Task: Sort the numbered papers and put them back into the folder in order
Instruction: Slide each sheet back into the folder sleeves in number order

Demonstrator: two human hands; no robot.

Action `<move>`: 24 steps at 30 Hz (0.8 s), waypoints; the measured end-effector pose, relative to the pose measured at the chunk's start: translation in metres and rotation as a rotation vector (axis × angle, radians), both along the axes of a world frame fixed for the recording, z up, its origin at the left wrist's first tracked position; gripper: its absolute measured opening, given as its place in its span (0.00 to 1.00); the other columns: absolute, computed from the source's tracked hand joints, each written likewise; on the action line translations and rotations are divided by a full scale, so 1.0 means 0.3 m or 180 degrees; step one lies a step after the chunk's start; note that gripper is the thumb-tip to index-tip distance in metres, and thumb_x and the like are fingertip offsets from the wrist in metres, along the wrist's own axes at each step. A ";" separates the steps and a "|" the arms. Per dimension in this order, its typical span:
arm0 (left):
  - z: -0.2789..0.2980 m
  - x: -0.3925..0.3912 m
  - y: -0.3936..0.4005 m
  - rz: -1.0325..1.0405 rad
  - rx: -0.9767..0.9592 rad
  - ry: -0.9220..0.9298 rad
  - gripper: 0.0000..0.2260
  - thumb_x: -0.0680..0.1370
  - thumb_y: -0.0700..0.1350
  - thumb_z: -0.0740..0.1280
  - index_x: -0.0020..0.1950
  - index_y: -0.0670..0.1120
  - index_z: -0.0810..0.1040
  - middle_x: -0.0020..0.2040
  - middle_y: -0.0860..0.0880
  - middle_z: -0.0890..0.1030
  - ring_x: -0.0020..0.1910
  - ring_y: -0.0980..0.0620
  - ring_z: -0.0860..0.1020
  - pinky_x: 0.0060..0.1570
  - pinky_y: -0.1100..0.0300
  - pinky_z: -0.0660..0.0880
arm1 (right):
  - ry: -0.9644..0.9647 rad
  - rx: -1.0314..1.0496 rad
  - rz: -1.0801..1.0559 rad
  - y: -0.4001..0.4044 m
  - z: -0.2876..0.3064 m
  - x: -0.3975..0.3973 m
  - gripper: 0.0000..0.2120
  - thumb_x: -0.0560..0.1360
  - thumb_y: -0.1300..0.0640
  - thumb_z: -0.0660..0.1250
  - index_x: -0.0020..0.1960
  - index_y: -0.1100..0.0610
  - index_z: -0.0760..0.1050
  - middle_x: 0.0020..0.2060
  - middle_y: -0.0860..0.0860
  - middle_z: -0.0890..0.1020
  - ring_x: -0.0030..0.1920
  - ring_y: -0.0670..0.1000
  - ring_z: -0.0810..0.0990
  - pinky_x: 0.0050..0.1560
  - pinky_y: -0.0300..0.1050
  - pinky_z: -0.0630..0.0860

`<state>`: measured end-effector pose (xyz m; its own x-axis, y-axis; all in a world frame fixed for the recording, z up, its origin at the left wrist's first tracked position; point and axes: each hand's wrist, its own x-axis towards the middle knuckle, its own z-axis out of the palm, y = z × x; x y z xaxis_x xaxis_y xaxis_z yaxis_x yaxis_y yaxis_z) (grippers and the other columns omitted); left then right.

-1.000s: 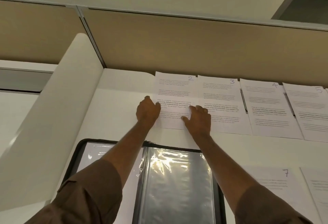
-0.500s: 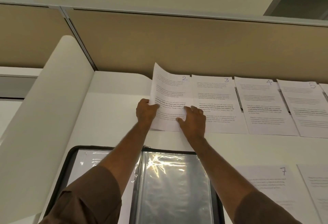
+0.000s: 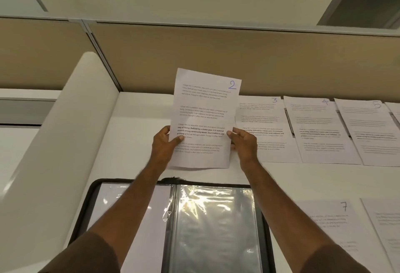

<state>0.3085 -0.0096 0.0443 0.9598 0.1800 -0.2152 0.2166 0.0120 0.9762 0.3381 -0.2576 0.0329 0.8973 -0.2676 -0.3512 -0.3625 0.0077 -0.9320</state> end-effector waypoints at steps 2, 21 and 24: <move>0.011 -0.025 0.023 -0.0015 -0.0059 0.0002 0.16 0.76 0.38 0.74 0.63 0.43 0.79 0.54 0.48 0.86 0.50 0.49 0.86 0.48 0.56 0.83 | 0.0025 0.0270 -0.0093 0.000 0.025 -0.015 0.10 0.74 0.60 0.75 0.55 0.58 0.83 0.50 0.56 0.87 0.52 0.60 0.85 0.56 0.60 0.82; 0.169 -0.535 0.040 0.0270 -0.0374 0.0376 0.05 0.80 0.42 0.69 0.46 0.44 0.84 0.42 0.49 0.87 0.40 0.51 0.85 0.41 0.54 0.83 | -0.0065 0.0052 0.0213 -0.060 0.246 -0.598 0.08 0.73 0.65 0.75 0.51 0.67 0.83 0.44 0.60 0.87 0.41 0.57 0.86 0.45 0.52 0.84; 0.160 -0.640 0.037 0.0243 -0.0474 0.0427 0.04 0.80 0.41 0.70 0.47 0.46 0.84 0.43 0.48 0.87 0.41 0.50 0.85 0.36 0.57 0.82 | -0.0005 0.0113 0.0227 -0.068 0.244 -0.734 0.07 0.74 0.65 0.74 0.51 0.66 0.83 0.44 0.60 0.87 0.41 0.56 0.86 0.44 0.51 0.84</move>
